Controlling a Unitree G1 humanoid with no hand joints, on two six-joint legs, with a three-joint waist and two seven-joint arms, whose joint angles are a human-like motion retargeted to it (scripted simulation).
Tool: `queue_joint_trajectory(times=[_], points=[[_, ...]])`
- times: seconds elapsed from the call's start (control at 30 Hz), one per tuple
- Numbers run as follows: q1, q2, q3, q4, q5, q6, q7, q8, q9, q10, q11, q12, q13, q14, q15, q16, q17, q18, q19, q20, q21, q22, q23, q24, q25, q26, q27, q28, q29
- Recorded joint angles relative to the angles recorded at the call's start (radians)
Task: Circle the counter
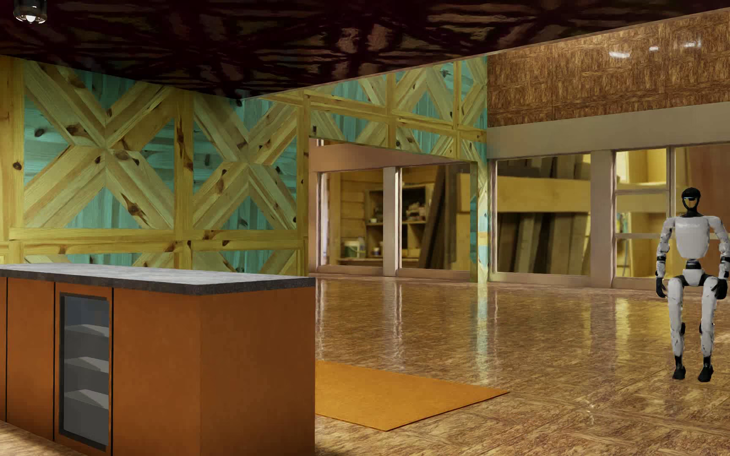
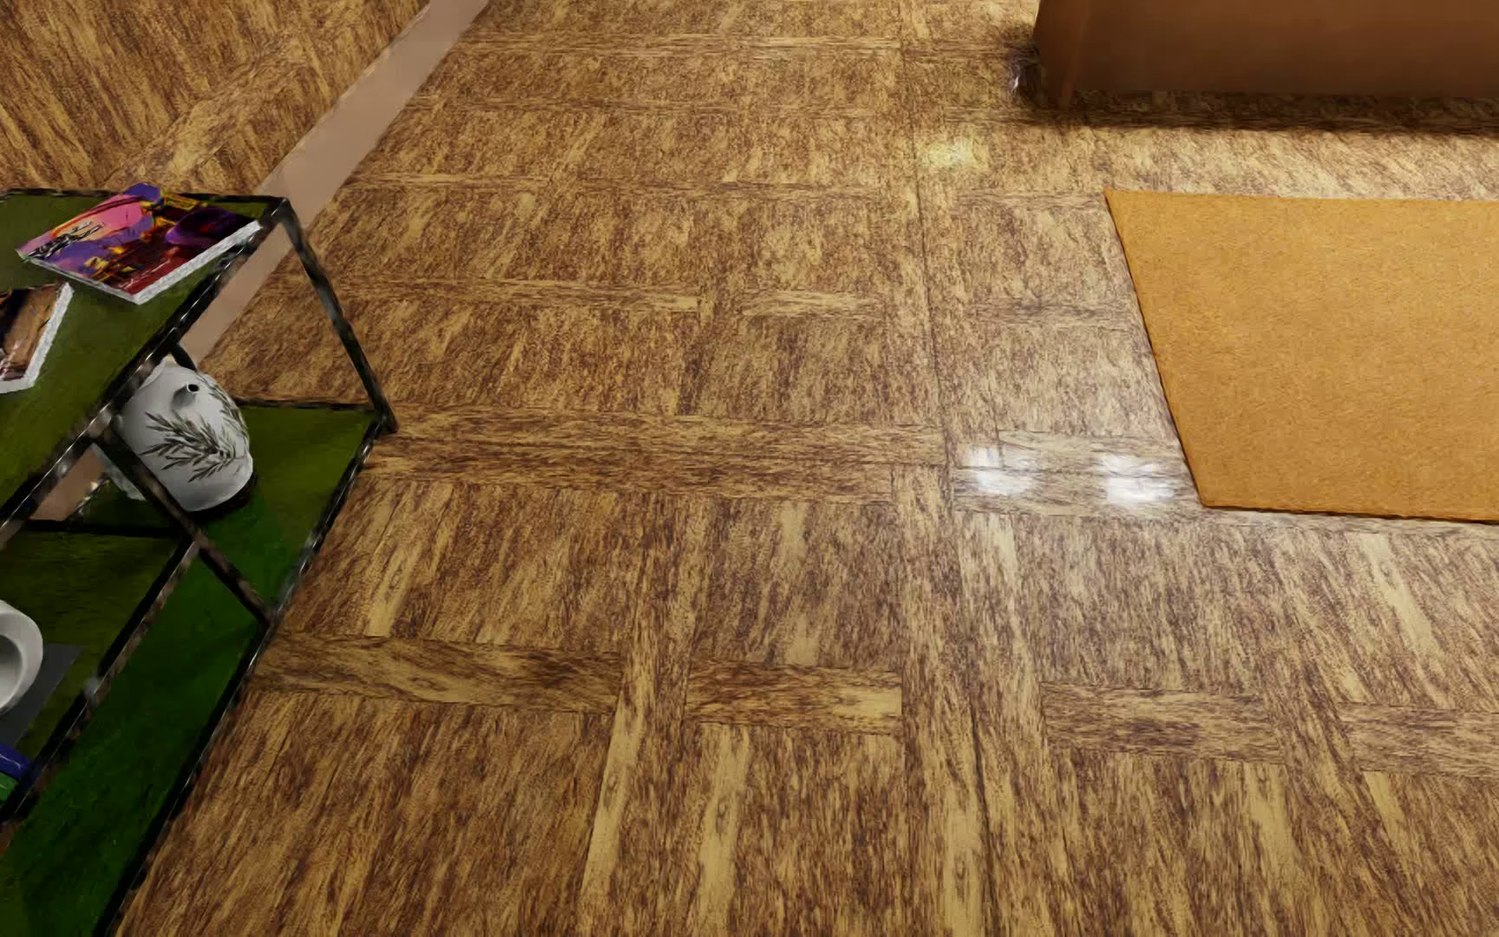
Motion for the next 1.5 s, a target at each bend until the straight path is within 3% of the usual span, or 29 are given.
queue_joint_trajectory(times=[0.03,0.1,0.27,0.33,0.43,0.53,0.6,0.63,0.7,0.73,0.77,0.83,0.87,0.97,1.0,1.03,1.07,1.1,1.13,1.17,1.2,1.23,1.27,1.3,1.37,1.43,1.5], points=[[0.001,-0.003,0.002,-0.001,0.003,0.004,0.0,0.0,0.002,0.007,0.098,0.004,0.004,0.01,-0.037,0.003,-0.003,0.0,0.0,-0.004,0.006,-0.011,-0.001,0.0,0.0,0.0,0.0,0.0,0.0],[-0.003,-0.042,-0.032,-0.01,0.015,0.009,0.0,0.0,0.0,0.026,0.288,0.01,0.018,0.015,-0.242,0.007,-0.008,0.0,0.0,-0.012,-0.002,-0.033,-0.001,0.0,0.0,0.0,0.0,0.0,0.0],[0.123,-0.351,-0.13,-0.025,-0.015,-0.011,0.0,0.0,0.089,0.027,0.759,-0.021,0.05,-0.1,-0.275,0.039,-0.004,0.0,0.0,0.025,-0.047,-0.155,-0.044,0.0,0.0,0.0,0.0,0.0,0.0],[0.177,-0.456,-0.211,0.012,-0.016,0.019,0.0,0.0,0.085,-0.008,0.709,-0.045,0.078,-0.174,-0.246,0.019,-0.016,0.0,0.0,0.057,-0.052,-0.175,-0.036,0.0,0.0,0.0,0.0,0.0,0.0],[0.302,-0.584,-0.241,0.027,-0.044,0.022,0.0,0.0,0.106,-0.05,0.552,-0.09,0.095,-0.319,-0.116,0.04,-0.02,0.0,0.0,0.025,-0.027,-0.219,0.015,0.0,0.0,0.0,0.0,0.0,0.0],[0.401,-0.659,-0.278,0.04,-0.064,0.018,0.0,0.0,0.107,-0.058,0.436,-0.13,0.097,-0.36,-0.098,0.041,-0.016,0.0,0.0,0.005,0.003,-0.209,0.063,0.0,0.0,0.0,0.0,0.0,0.0],[0.45,-0.687,-0.311,0.067,-0.065,0.025,0.0,0.0,0.097,-0.043,0.51,-0.123,0.109,-0.305,-0.123,0.035,-0.015,0.0,0.0,0.017,-0.007,-0.165,0.086,0.0,0.0,0.0,0.0,0.0,0.0],[0.449,-0.694,-0.33,0.081,-0.062,0.036,0.0,0.0,0.089,-0.005,0.571,-0.106,0.109,-0.226,-0.131,0.027,-0.017,0.0,0.0,-0.002,-0.012,-0.143,0.099,0.0,0.0,0.0,0.0,0.0,0.0],[0.396,-0.652,-0.322,0.116,-0.023,0.059,0.0,0.0,0.084,0.191,0.67,-0.071,0.097,0.057,-0.189,0.015,-0.017,0.0,0.0,-0.045,0.009,-0.058,0.129,0.0,0.0,0.0,0.0,0.0,0.0],[0.32,-0.604,-0.297,0.118,-0.004,0.049,0.0,0.0,0.083,0.366,0.681,-0.053,0.089,0.205,-0.228,0.012,-0.013,0.0,0.0,-0.056,0.009,-0.017,0.128,0.0,0.0,0.0,0.0,0.0,0.0],[0.216,-0.541,-0.268,0.12,0.015,0.039,0.0,0.0,0.091,0.574,0.673,-0.038,0.081,0.281,-0.261,0.016,-0.008,0.0,0.0,-0.066,0.004,0.008,0.107,0.0,0.0,0.0,0.0,0.0,0.0],[0.005,-0.385,-0.174,0.114,0.046,0.017,0.0,0.0,0.111,0.864,0.614,0.009,0.061,0.256,-0.309,0.02,-0.005,0.0,0.0,-0.043,0.0,0.013,0.041,0.0,0.0,0.0,0.0,0.0,0.0],[-0.102,-0.298,-0.121,0.1,0.045,-0.002,0.0,0.0,0.115,0.874,0.558,0.028,0.046,0.244,-0.315,0.019,-0.006,0.0,0.0,-0.036,-0.005,0.014,0.006,0.0,0.0,0.0,0.0,0.0,0.0],[-0.325,-0.023,0.029,0.076,0.035,-0.039,0.0,0.0,0.126,0.46,0.363,0.067,0.026,0.373,-0.31,0.033,-0.021,0.0,0.0,-0.044,-0.051,0.018,-0.11,0.0,0.0,0.0,0.0,0.0,0.0],[-0.368,0.056,0.076,0.083,0.029,-0.047,0.0,0.0,0.121,0.275,0.315,0.079,0.012,0.37,-0.329,0.037,-0.032,0.0,0.0,-0.04,-0.046,0.011,-0.145,0.0,0.0,0.0,0.0,0.0,0.0],[-0.409,0.12,0.106,0.089,0.027,-0.047,0.0,0.0,0.111,0.128,0.286,0.085,-0.004,0.259,-0.354,0.038,-0.043,0.0,0.0,-0.036,-0.054,0.006,-0.176,0.0,0.0,0.0,0.0,0.0,0.0],[-0.44,0.178,0.13,0.098,0.022,-0.05,0.0,0.0,0.105,0.045,0.275,0.092,-0.023,0.083,-0.378,0.041,-0.052,0.0,0.0,-0.034,-0.056,0.001,-0.194,0.0,0.0,0.0,0.0,0.0,0.0],[-0.459,0.219,0.155,0.113,0.012,-0.057,0.0,0.0,0.104,0.04,0.28,0.096,-0.042,-0.016,-0.389,0.043,-0.056,0.0,0.0,-0.032,-0.058,-0.001,-0.2,0.0,0.0,0.0,0.0,0.0,0.0],[-0.48,0.247,0.18,0.121,0.004,-0.061,0.0,0.0,0.104,0.064,0.301,0.099,-0.052,0.062,-0.375,0.041,-0.053,0.0,0.0,-0.027,-0.07,0.003,-0.194,0.0,0.0,0.0,0.0,0.0,0.0],[-0.516,0.27,0.206,0.106,-0.016,-0.068,0.0,0.0,0.103,0.101,0.347,0.104,-0.043,0.242,-0.323,0.039,-0.047,0.0,0.0,-0.033,-0.086,0.012,-0.176,0.0,0.0,0.0,0.0,0.0,0.0],[-0.538,0.251,0.207,0.087,-0.045,-0.088,0.0,0.0,0.091,0.183,0.432,0.101,-0.032,0.387,-0.207,0.034,-0.034,0.0,0.0,-0.033,-0.102,0.028,-0.151,0.0,0.0,0.0,0.0,0.0,0.0],[-0.521,0.211,0.177,0.048,-0.071,-0.108,0.0,0.0,0.081,0.245,0.57,0.098,-0.016,0.432,-0.053,0.031,-0.021,0.0,0.0,-0.044,-0.099,0.051,-0.114,0.0,0.0,0.0,0.0,0.0,0.0],[-0.477,0.13,0.138,0.008,-0.081,-0.109,0.0,0.0,0.072,0.276,0.755,0.087,0.003,0.415,0.062,0.026,-0.021,0.0,0.0,-0.057,-0.08,0.065,-0.084,0.0,0.0,0.0,0.0,0.0,0.0],[-0.415,0.018,0.101,-0.032,-0.102,-0.113,0.0,0.0,0.066,0.276,0.947,0.076,0.023,0.369,0.061,0.017,-0.022,0.0,0.0,-0.031,-0.068,0.073,-0.076,0.0,0.0,0.0,0.0,0.0,0.0],[-0.201,-0.167,0.005,-0.053,-0.091,-0.088,0.0,0.0,0.08,0.193,1.126,0.044,0.053,0.221,-0.158,0.015,-0.02,0.0,0.0,0.009,-0.054,0.062,-0.06,0.0,0.0,0.0,0.0,0.0,0.0],[0.0,-0.329,-0.121,-0.026,-0.068,-0.037,0.0,0.0,0.083,0.093,1.01,0.009,0.081,0.069,-0.235,0.039,-0.025,0.0,0.0,0.014,-0.054,-0.006,-0.041,0.0,0.0,0.0,0.0,0.0,0.0],[0.194,-0.43,-0.213,0.015,-0.072,-0.01,0.0,0.0,0.094,-0.001,0.723,-0.023,0.103,-0.09,-0.208,0.071,-0.036,0.0,0.0,0.032,-0.063,-0.112,-0.041,0.0,0.0,0.0,0.0,0.0,0.0]])
